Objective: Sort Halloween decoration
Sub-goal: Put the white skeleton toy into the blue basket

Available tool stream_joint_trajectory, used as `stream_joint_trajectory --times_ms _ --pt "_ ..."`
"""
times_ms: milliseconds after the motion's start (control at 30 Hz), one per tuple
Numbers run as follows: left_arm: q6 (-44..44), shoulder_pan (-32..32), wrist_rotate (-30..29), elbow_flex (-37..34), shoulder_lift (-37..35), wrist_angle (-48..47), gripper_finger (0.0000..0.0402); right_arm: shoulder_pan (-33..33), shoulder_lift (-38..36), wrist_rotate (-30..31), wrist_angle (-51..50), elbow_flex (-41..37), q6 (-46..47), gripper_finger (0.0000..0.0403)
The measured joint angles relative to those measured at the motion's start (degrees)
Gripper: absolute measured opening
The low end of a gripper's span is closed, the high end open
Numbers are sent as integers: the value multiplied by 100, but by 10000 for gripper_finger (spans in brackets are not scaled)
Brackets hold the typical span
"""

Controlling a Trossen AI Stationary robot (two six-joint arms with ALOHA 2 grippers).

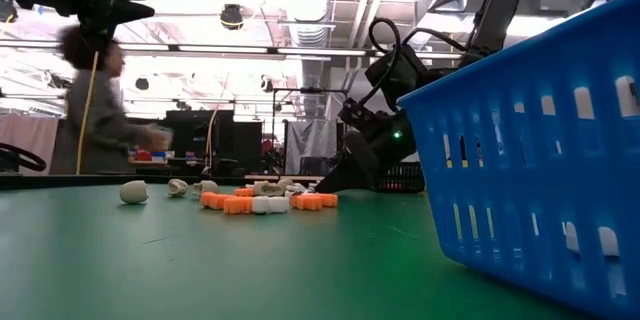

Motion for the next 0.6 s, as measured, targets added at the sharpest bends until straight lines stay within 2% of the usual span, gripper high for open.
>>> stream_joint_trajectory --times_ms 167,300,433,600 --pt "-61 0 2 0 0 -1 121 183 -446 11 -204 -46 194 9" --pt "-37 0 2 0 0 -2 121 503 -1249 -13 -624 -24 235 8" --pt "-33 0 2 0 2 -2 121 1045 -2220 -4 -1607 -25 377 7" --pt "-59 0 2 0 2 0 121 2016 -3354 -4 -2372 -17 1175 7"
